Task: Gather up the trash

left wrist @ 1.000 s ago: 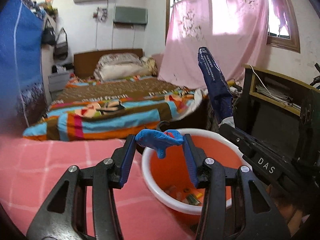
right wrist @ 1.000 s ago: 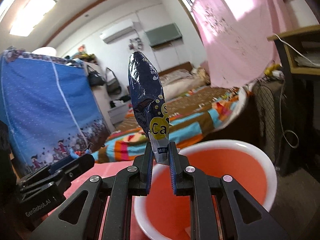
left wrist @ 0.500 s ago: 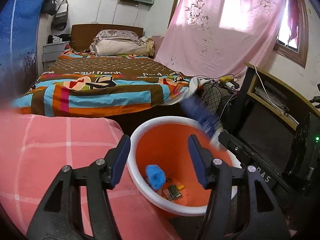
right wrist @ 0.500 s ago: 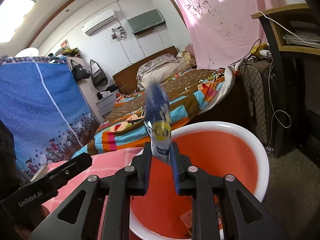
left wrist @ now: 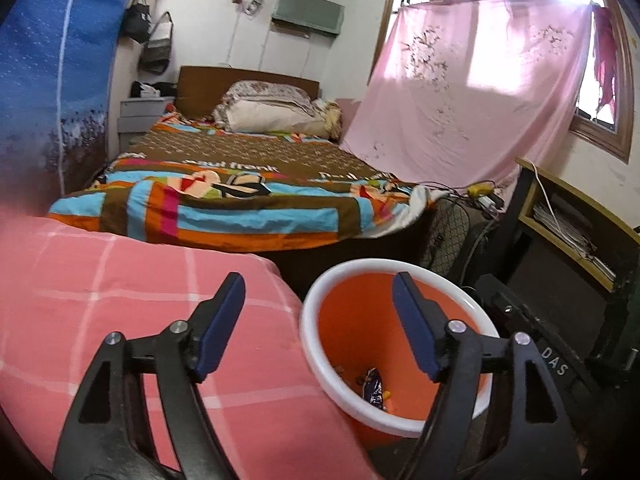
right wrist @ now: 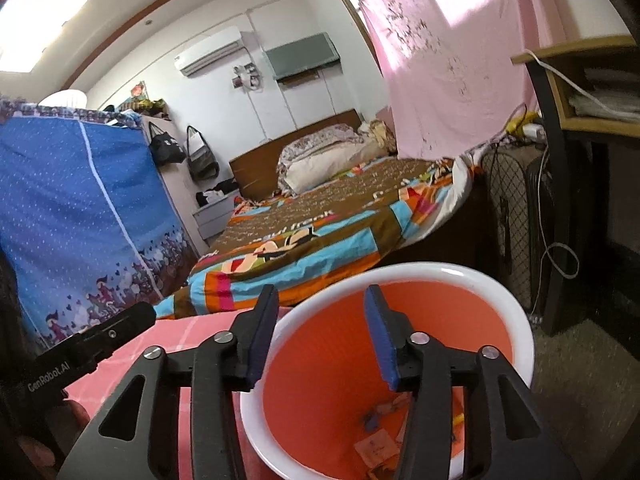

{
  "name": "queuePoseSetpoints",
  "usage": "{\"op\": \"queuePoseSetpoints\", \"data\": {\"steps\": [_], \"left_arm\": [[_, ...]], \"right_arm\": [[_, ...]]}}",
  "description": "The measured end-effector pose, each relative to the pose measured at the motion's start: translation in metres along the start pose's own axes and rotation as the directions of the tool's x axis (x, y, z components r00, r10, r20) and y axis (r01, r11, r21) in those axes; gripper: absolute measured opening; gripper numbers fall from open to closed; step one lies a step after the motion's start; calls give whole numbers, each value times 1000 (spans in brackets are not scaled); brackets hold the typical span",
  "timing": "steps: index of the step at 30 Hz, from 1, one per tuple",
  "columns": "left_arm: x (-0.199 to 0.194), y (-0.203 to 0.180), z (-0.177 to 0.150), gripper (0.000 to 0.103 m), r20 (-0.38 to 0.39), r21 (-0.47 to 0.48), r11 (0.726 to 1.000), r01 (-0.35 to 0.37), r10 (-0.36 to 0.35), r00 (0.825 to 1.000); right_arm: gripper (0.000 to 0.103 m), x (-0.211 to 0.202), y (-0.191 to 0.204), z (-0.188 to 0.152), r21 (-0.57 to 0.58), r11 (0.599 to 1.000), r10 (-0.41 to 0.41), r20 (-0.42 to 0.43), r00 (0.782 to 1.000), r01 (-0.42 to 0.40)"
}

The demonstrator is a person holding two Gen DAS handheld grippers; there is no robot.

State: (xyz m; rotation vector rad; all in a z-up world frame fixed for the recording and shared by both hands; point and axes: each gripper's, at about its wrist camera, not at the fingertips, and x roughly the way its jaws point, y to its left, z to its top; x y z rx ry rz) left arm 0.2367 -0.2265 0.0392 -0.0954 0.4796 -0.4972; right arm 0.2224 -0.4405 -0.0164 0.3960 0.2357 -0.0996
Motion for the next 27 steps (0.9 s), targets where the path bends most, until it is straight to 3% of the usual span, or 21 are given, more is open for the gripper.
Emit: {"op": "queuePoseSetpoints", "data": {"steps": [5,7,16,18,27], "left_arm": [[-17,13,-3,95,40,1,998,-62,61,997],[-24,19,-4,103,57,-3,996,-85,85,995],[-70,42,-18,103,150,-13,983,-181,181,972],[-81,47,-23,103,168,-19,979,-203,204,965],[-124,61,-60,103,212,-15,962,-271,268,940]], "right_arm": [[52,-6,12,2,-58,998,-9,34,999,11],[70,-8,15,2,-70,998,-7,45,999,10],[92,-31,37,-2,-150,988,-1,134,991,22],[103,-41,41,-7,-169,985,7,160,987,20],[103,-76,62,-39,-243,970,61,168,984,-19]]}}
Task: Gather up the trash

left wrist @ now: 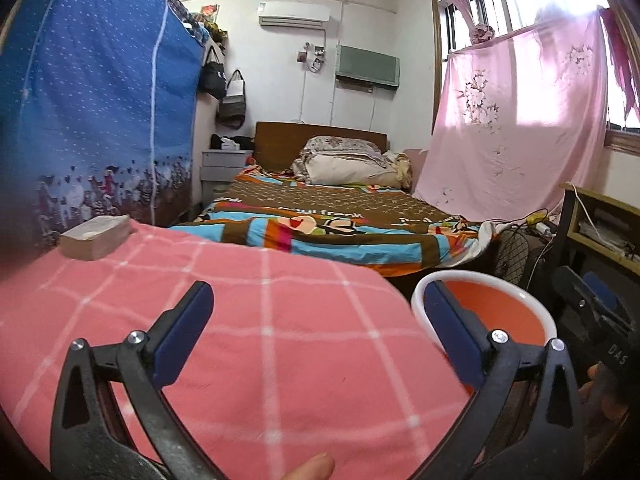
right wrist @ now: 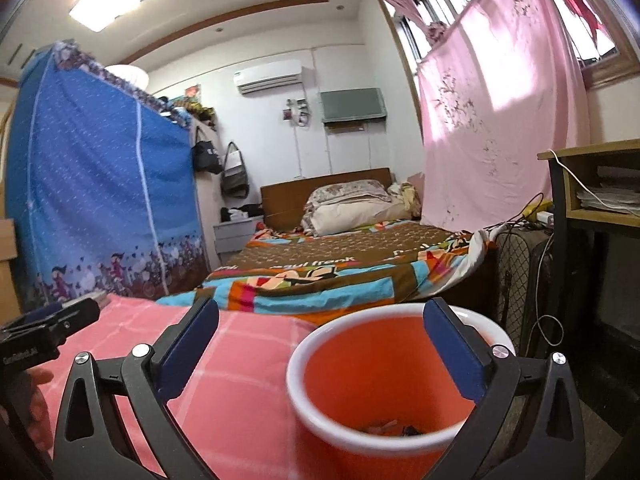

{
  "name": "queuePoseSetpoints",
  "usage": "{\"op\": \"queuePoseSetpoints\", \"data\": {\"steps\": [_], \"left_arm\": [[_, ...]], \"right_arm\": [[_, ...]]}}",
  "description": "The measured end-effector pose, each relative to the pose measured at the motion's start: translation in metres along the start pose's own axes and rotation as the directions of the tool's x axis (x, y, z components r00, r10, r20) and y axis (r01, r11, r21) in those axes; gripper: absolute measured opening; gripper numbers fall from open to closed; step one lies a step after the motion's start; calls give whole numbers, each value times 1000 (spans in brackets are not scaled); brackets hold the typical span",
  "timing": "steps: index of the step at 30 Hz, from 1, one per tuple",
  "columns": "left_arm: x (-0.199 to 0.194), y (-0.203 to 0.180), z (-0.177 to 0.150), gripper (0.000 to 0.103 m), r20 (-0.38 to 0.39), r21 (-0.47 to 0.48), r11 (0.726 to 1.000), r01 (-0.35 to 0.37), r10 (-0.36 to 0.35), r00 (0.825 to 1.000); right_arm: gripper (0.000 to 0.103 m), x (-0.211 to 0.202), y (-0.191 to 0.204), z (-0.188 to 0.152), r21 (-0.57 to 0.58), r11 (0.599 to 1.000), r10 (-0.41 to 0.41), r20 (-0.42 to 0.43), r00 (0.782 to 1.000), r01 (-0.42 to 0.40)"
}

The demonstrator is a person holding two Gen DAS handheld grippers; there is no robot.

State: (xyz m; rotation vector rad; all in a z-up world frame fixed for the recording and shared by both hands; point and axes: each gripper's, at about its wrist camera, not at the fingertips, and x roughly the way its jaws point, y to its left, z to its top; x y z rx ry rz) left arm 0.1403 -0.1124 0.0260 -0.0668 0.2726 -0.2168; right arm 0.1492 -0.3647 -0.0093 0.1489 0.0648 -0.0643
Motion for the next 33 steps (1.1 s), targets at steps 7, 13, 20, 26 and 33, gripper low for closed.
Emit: {"op": "queuePoseSetpoints", "data": {"steps": [7,13,20,26,33], "left_arm": [[-24,12,-23,103,7,21,999,-28,28,1000],[-32,17,-32,103,8,16,1000,-26,26,1000],[-34,16,-33,103,23,22,1000,-20,20,1000],[-36,15,-35,103,28,22,1000,-21,21,999],[-37,16,-36,103,26,24,999,-24,24,999]], "right_arm": [[103,-31,17,-16,-25,1000,-4,-9,1000,4],[103,-42,19,-27,-31,999,-8,-26,1000,7],[103,-43,21,-31,-43,999,-13,-27,1000,12],[103,-42,21,-32,-50,999,-11,-28,1000,10],[103,-42,21,-33,-46,999,-12,-29,1000,11]]}}
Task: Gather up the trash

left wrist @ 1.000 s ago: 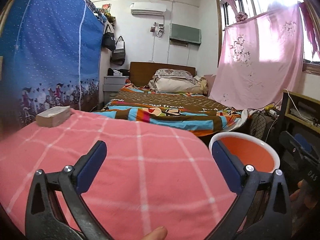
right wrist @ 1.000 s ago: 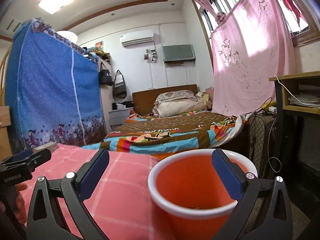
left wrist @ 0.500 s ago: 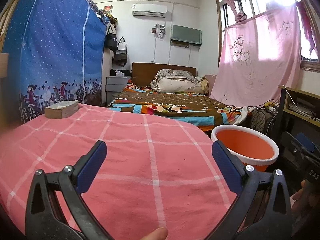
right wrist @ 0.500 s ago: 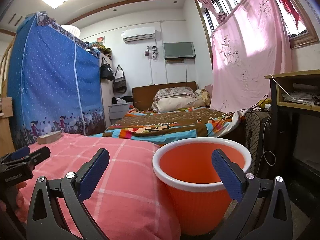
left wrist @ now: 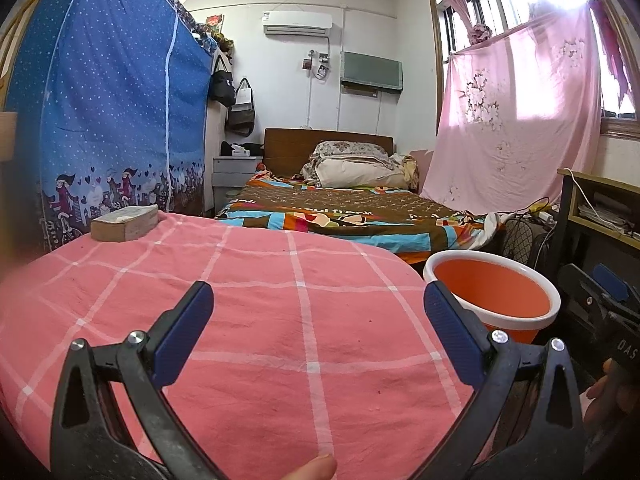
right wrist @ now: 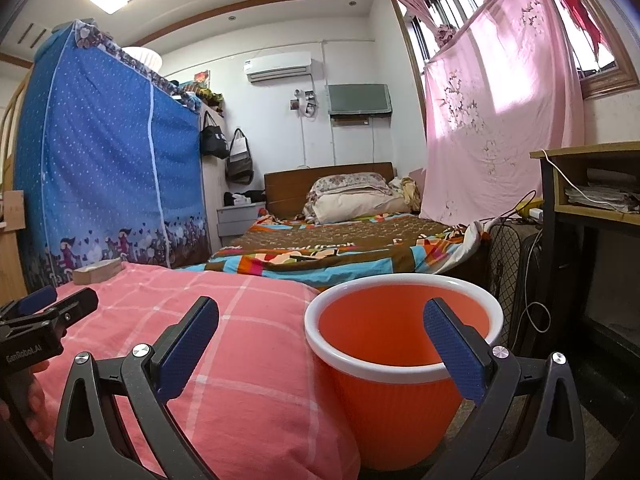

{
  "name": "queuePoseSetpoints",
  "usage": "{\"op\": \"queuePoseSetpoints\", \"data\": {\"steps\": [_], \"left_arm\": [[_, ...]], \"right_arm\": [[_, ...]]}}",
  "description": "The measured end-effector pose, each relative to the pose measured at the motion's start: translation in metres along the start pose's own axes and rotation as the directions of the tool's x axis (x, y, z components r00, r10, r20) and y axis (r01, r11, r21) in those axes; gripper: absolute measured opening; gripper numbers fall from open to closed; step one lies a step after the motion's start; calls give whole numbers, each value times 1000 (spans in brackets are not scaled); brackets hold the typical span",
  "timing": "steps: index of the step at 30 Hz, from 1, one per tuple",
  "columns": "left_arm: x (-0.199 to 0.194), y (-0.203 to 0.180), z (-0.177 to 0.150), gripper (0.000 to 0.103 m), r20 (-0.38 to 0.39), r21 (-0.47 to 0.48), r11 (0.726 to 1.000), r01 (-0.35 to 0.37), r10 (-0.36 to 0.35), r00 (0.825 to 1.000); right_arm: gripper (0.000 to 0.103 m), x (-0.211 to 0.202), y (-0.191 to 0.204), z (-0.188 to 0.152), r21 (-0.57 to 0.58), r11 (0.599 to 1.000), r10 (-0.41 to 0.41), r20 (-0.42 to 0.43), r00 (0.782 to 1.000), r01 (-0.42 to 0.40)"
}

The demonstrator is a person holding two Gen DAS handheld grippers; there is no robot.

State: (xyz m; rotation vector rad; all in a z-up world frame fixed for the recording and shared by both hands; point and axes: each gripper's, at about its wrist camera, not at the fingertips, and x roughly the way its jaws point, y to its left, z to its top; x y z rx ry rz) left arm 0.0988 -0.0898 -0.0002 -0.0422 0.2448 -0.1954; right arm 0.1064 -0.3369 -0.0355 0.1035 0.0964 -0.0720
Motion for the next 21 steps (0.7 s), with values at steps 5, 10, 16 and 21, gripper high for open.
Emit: {"op": "queuePoseSetpoints", "data": {"steps": [5,10,16,21], "left_arm": [[0,1,1,103,-1,0,1000,-2,2,1000],[2,2,0,103,-8,1,1000,-2,2,1000],[3,4,-1,103,-11,0,1000,-3,3,1000],[3,4,-1,103,-13,0,1000,-1,1,1000]], "right_arm": [[103,1,-2,0,3,1000,-1,-1,1000,1],[103,2,-4,-1,5,1000,0,-6,1000,0],[103,2,-4,-1,5,1000,0,-6,1000,0],[103,3,-6,-4,8,1000,1,-10,1000,0]]}}
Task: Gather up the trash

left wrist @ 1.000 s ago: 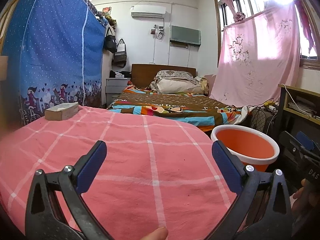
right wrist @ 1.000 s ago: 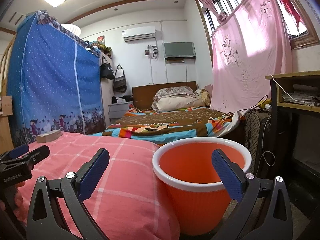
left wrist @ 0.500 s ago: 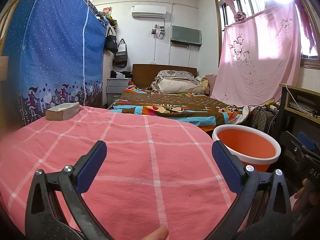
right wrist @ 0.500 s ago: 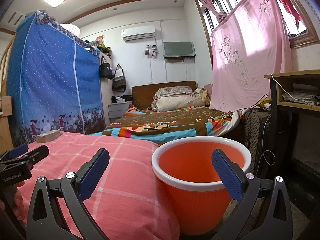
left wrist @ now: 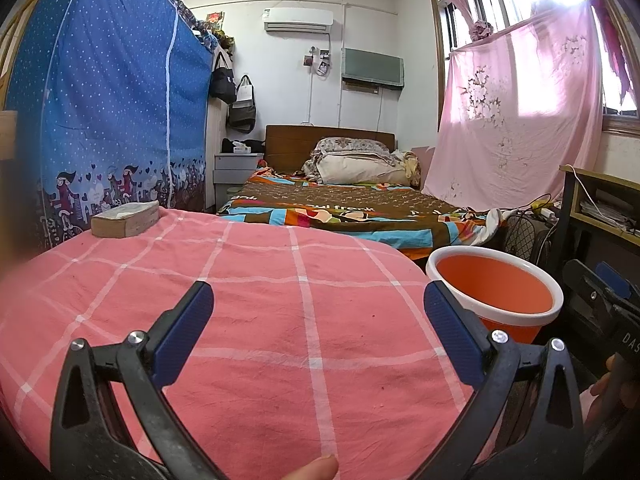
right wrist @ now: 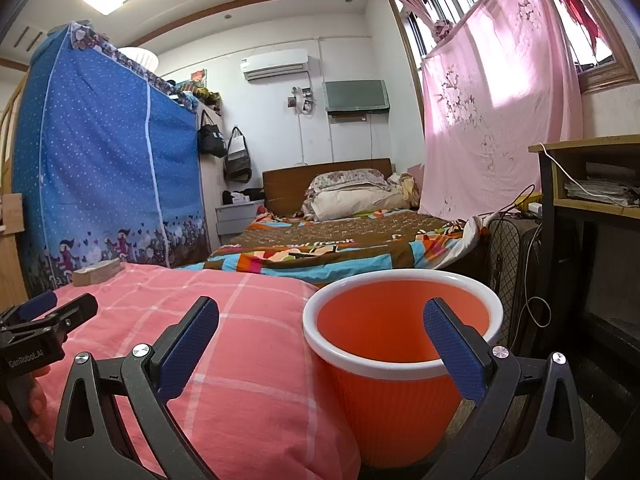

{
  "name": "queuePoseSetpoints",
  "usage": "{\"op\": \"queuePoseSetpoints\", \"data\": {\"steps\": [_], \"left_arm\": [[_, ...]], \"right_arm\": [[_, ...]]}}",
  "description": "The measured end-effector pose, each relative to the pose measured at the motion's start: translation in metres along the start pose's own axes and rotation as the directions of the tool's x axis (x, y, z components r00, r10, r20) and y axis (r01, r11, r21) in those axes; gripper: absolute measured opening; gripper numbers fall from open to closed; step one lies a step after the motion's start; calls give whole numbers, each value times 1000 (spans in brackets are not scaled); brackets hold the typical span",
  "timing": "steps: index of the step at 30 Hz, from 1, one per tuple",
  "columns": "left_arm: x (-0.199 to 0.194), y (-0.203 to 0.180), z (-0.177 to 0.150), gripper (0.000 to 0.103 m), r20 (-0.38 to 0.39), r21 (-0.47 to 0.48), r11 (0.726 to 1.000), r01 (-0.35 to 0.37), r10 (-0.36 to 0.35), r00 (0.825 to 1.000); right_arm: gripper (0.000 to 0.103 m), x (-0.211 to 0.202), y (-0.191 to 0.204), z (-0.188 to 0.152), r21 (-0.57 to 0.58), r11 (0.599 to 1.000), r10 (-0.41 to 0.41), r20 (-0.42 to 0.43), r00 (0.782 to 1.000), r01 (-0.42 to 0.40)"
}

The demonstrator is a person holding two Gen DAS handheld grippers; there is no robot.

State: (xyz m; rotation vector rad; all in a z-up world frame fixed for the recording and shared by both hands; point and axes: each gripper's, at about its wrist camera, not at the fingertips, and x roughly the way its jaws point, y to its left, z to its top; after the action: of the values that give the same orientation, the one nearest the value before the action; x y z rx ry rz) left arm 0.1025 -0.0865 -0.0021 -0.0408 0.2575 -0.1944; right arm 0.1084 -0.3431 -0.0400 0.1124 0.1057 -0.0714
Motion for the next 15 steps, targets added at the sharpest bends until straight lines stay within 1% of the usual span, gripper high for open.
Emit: {"op": "queuePoseSetpoints", "data": {"steps": [15], "left_arm": [[0,0,0,103,1,1,1000,-1,1,1000]], "right_arm": [[103,1,0,-3,4,1000,-1,-3,1000,1]]}}
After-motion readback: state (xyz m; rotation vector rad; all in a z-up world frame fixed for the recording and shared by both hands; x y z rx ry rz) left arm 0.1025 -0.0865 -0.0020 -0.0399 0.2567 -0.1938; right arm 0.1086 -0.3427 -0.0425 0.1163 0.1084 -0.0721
